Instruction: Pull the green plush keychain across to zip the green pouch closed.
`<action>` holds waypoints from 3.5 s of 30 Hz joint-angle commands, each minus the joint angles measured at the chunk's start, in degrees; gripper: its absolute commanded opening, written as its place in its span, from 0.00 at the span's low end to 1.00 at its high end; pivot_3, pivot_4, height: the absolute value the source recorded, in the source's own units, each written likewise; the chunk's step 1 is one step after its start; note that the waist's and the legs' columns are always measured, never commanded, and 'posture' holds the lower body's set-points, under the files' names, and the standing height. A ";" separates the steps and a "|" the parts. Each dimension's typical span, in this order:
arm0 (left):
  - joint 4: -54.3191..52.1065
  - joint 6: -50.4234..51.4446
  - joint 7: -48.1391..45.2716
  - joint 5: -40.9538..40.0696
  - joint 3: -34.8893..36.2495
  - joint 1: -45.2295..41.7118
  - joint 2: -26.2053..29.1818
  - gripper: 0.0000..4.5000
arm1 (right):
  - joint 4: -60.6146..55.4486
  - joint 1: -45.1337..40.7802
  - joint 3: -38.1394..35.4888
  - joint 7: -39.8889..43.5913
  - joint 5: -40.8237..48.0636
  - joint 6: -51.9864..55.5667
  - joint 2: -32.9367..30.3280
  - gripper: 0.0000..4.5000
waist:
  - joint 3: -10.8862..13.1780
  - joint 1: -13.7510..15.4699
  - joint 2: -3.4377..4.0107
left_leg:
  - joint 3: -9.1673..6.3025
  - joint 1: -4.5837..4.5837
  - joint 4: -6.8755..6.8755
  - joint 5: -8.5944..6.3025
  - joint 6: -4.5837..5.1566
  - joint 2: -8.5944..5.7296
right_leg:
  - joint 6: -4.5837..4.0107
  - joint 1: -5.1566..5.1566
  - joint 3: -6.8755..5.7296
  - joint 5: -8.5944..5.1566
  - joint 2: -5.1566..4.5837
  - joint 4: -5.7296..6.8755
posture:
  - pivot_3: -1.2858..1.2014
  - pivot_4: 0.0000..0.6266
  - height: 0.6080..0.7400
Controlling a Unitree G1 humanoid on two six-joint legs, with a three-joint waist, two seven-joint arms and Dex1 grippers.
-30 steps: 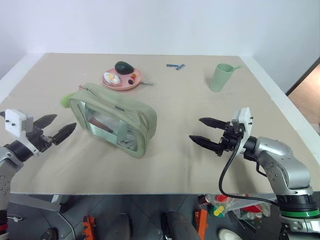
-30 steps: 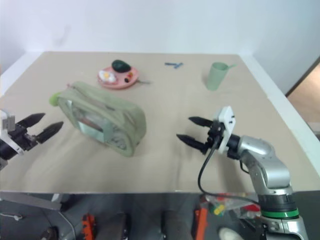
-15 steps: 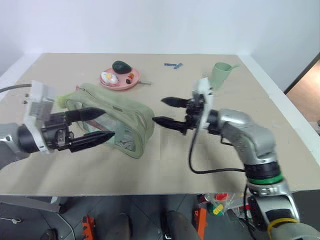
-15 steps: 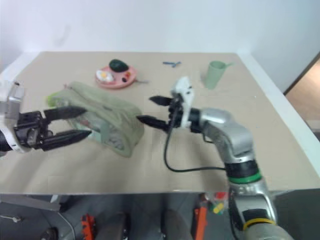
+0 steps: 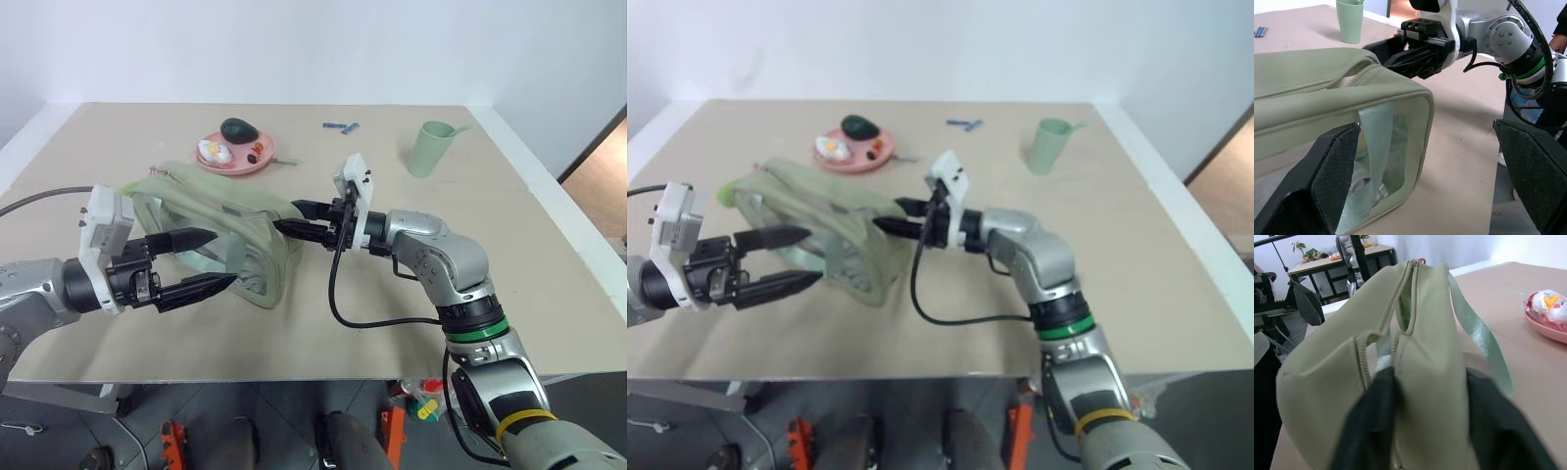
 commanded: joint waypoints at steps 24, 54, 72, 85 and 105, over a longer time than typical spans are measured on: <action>-3.07 -5.65 5.36 6.97 -11.67 -4.82 -9.64 1.00 | 43.46 -22.51 -6.41 27.82 -12.15 -37.47 -12.53 0.61 | 0.02 -0.65 -0.01 | 0.35 0.08 0.04 0.00 0.00 -0.07 | 0.11 -0.01 0.52 0.18 0.04 -0.03 | 0.52 0.24 1.00; 1.59 -11.03 -1.71 17.42 -17.50 -7.64 -12.14 1.00 | -19.58 14.90 -7.26 -6.15 -3.77 -4.94 -11.05 0.86 | 0.00 -0.75 -0.01 | 0.44 0.15 0.18 0.16 0.17 -0.14 | 0.03 -0.05 1.22 0.29 0.38 0.06 | 0.52 0.24 1.00; 0.98 -10.27 0.06 17.80 -16.88 -6.23 -12.28 1.00 | -6.79 10.88 -11.03 8.15 -5.89 -21.97 -16.23 0.04 | 0.01 -0.75 -0.01 | 0.45 0.11 0.16 0.12 0.21 -0.11 | 0.17 -0.08 1.33 0.37 0.48 -0.02 | 0.52 0.24 1.00; -0.34 -9.87 1.40 17.02 -15.26 -4.63 -11.86 1.00 | 14.43 3.72 -10.25 16.23 -10.01 -36.28 -17.54 0.04 | 0.01 -0.83 -0.01 | 0.51 0.15 0.09 0.12 0.22 -0.07 | 0.33 -0.10 1.44 0.48 0.56 -0.04 | 0.52 0.24 1.00; 10.64 -12.89 14.42 19.43 -5.99 -5.68 -16.50 1.00 | 5.73 7.62 -10.36 14.71 -9.65 -31.95 -17.86 0.04 | 0.01 -0.97 -0.01 | 0.61 0.30 0.14 0.13 0.21 0.14 | 0.14 -0.08 1.51 0.65 0.75 0.00 | 0.52 0.24 1.00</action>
